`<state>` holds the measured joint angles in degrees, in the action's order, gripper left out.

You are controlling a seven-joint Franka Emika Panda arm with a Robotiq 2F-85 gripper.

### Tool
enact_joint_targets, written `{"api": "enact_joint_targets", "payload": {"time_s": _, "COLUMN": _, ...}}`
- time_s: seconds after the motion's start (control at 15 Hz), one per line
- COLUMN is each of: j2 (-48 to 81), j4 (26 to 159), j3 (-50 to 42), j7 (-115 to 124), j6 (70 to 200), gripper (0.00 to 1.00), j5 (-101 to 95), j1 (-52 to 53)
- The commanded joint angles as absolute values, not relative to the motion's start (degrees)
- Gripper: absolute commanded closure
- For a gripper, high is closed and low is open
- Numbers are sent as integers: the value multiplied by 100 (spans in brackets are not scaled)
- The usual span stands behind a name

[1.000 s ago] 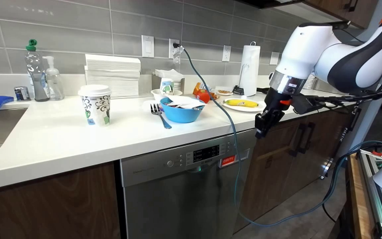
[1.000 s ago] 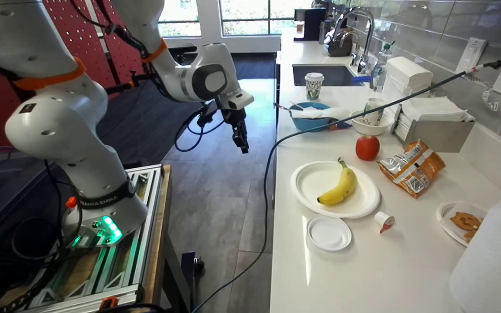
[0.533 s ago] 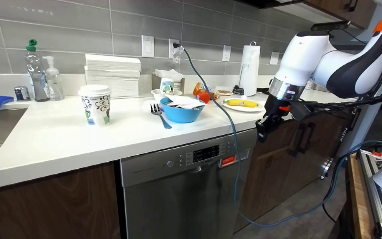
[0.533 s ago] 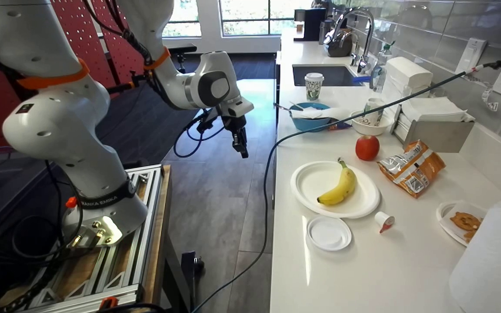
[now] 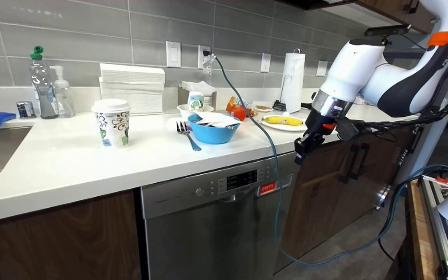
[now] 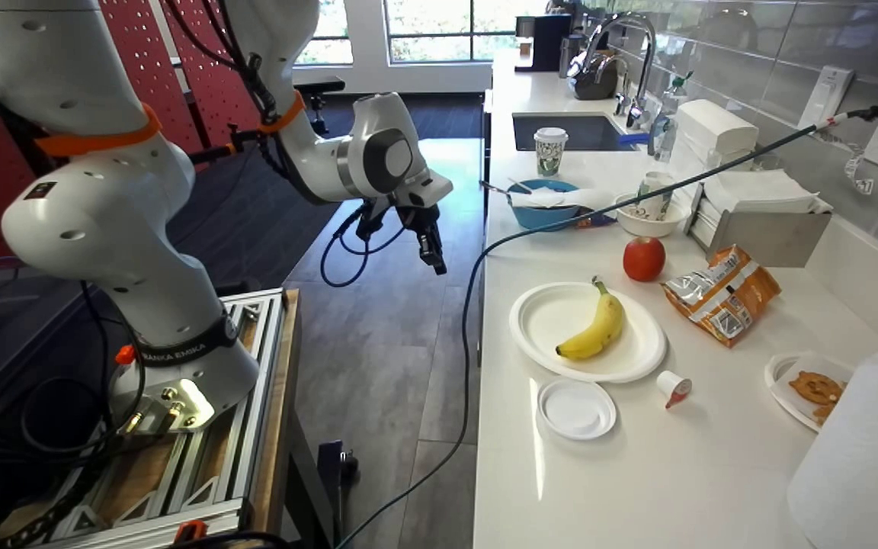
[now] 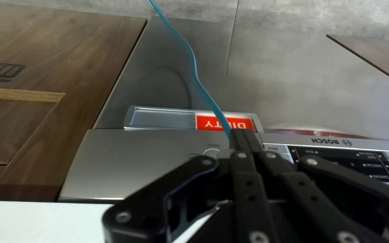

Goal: Press a button on the dishwasher.

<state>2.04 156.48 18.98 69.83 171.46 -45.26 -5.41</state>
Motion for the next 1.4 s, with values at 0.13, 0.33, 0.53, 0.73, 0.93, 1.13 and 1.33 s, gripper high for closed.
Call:
{"api": "enact_joint_targets", "payload": {"time_s": 0.13, "j2": 907, "j4": 15268, "j3": 1324, "j7": 7911, "j6": 17692, "gripper": 100, "j5": -6039, "j1": -587}}
{"api": "enact_joint_targets", "payload": {"time_s": 0.33, "j2": 1306, "j4": 14939, "j3": 1019, "j7": 8494, "j6": 17812, "gripper": 100, "j5": -6654, "j1": -417}}
{"api": "enact_joint_targets", "payload": {"time_s": 0.53, "j2": 1725, "j4": 14569, "j3": 756, "j7": 9098, "j6": 17884, "gripper": 100, "j5": -7204, "j1": -218}}
{"api": "enact_joint_targets", "payload": {"time_s": 0.73, "j2": 2146, "j4": 14196, "j3": 520, "j7": 9697, "j6": 18003, "gripper": 100, "j5": -7723, "j1": 0}}
{"api": "enact_joint_targets", "payload": {"time_s": 0.93, "j2": 2429, "j4": 13761, "j3": 204, "j7": 10465, "j6": 18068, "gripper": 100, "j5": -8389, "j1": 288}}
{"api": "enact_joint_targets", "payload": {"time_s": 1.13, "j2": 2588, "j4": 13393, "j3": 56, "j7": 11336, "j6": 17955, "gripper": 100, "j5": -9115, "j1": 460}}
{"api": "enact_joint_targets", "payload": {"time_s": 1.33, "j2": 2667, "j4": 13310, "j3": 145, "j7": 11986, "j6": 17778, "gripper": 100, "j5": -9698, "j1": 459}}
